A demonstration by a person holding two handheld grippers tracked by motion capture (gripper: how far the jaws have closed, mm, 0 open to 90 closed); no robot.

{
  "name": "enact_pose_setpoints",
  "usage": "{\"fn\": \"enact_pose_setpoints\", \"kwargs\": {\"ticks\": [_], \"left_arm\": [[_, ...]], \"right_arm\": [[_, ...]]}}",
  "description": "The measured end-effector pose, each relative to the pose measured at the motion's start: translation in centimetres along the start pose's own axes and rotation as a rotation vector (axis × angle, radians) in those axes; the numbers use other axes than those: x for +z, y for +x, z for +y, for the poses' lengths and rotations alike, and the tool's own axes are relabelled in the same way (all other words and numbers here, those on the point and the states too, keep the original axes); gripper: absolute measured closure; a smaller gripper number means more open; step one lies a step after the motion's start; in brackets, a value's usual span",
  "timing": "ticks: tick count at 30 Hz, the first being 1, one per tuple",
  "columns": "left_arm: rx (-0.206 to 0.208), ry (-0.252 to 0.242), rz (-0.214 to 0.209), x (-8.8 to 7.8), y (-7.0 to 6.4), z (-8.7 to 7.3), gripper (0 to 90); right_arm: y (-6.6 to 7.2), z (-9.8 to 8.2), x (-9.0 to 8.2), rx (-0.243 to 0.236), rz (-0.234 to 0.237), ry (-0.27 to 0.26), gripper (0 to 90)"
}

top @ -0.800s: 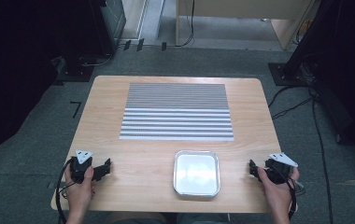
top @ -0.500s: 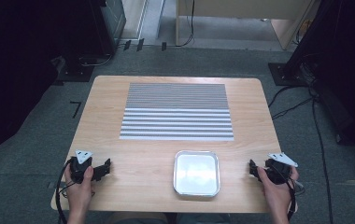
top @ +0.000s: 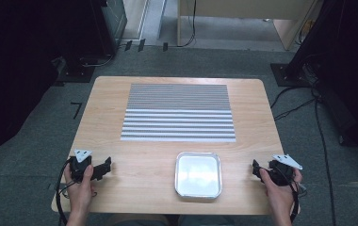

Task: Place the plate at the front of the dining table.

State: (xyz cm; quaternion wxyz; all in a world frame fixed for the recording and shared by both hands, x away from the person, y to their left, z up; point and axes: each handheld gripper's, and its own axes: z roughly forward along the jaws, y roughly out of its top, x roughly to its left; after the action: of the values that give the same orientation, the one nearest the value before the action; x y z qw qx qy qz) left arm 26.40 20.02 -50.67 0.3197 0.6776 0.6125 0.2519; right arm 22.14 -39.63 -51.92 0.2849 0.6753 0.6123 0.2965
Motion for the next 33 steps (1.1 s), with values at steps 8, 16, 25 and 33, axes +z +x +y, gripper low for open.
{"fn": "enact_pose_setpoints", "kwargs": {"ticks": [8, 16, 25, 33], "left_arm": [[-0.037, -0.026, -0.094, -1.0, -1.0, 0.6, 13.1], [-0.033, -0.034, -0.11, -1.3, -2.0, 0.8, 13.1], [-0.008, -0.043, -0.134, -1.7, -3.5, 1.1, 13.1], [0.016, -0.05, -0.158, -2.0, -4.9, 1.2, 13.1]], "right_arm": [[1.2, 0.2, -0.8, 0.003, 0.04, -0.017, 14.0], [2.2, 0.4, -1.5, 0.0, 0.053, -0.033, 14.2], [3.3, 0.5, -2.2, -0.012, 0.076, -0.053, 14.3], [3.8, 0.5, -2.5, -0.009, 0.087, -0.063, 14.5]]}}
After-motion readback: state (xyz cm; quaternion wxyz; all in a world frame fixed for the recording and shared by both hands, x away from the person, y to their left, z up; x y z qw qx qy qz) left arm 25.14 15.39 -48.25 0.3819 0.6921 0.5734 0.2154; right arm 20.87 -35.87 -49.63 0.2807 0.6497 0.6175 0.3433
